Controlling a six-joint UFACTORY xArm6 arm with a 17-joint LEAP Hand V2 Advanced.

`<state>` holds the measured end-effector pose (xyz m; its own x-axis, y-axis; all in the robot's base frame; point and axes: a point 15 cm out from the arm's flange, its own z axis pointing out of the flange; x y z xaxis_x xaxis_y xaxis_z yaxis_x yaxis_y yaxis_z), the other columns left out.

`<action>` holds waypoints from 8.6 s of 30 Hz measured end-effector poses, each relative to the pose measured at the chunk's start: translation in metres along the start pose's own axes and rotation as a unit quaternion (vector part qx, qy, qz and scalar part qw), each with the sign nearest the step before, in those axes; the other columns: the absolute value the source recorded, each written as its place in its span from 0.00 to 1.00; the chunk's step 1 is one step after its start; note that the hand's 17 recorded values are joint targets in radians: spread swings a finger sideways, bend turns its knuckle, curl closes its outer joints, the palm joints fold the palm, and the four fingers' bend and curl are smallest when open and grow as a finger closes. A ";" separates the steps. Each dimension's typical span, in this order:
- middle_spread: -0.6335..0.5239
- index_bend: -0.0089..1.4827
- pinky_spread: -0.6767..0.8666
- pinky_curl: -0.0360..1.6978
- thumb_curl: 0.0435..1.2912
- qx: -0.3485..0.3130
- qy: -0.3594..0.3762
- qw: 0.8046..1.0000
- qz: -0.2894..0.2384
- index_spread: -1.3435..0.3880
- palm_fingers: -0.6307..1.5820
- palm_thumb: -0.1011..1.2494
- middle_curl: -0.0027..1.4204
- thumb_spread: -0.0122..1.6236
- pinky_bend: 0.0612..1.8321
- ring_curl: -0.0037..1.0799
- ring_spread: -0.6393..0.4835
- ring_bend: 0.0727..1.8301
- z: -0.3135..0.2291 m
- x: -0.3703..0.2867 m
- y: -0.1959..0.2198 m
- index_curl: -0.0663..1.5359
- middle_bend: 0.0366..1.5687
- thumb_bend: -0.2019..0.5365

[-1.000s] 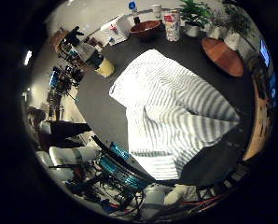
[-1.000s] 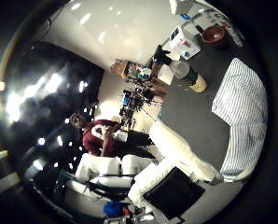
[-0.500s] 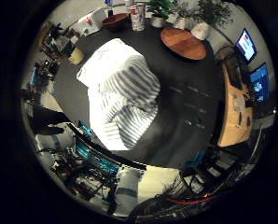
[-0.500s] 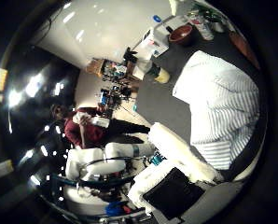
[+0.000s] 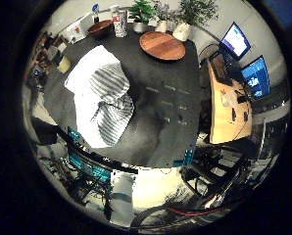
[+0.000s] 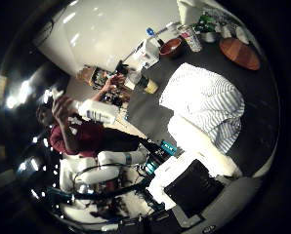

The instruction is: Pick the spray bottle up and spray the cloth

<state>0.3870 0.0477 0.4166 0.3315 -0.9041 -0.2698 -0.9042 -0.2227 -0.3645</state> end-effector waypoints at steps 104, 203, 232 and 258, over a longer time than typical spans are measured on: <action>0.56 0.25 0.67 0.17 0.26 -0.015 0.060 0.997 0.053 0.57 0.42 0.63 0.24 0.73 0.07 0.13 0.68 0.06 0.018 0.063 0.041 0.30 0.11 0.25; 0.56 0.20 0.66 0.16 0.24 -0.131 0.142 0.944 0.269 0.56 0.44 0.66 0.23 0.73 0.07 0.17 0.64 0.06 -0.046 0.241 0.260 0.31 0.10 0.25; 0.52 0.20 0.66 0.16 0.24 -0.128 0.184 0.955 0.195 0.55 0.44 0.64 0.25 0.73 0.07 0.16 0.61 0.07 -0.071 0.290 0.252 0.30 0.10 0.25; 0.50 0.17 0.65 0.14 0.24 -0.118 0.194 0.960 0.163 0.55 0.46 0.64 0.26 0.73 0.07 0.17 0.61 0.07 -0.059 0.286 0.222 0.30 0.12 0.25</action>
<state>0.2648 -0.2817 0.3115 -0.0631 -0.9975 0.0330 -0.9939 0.0598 -0.0924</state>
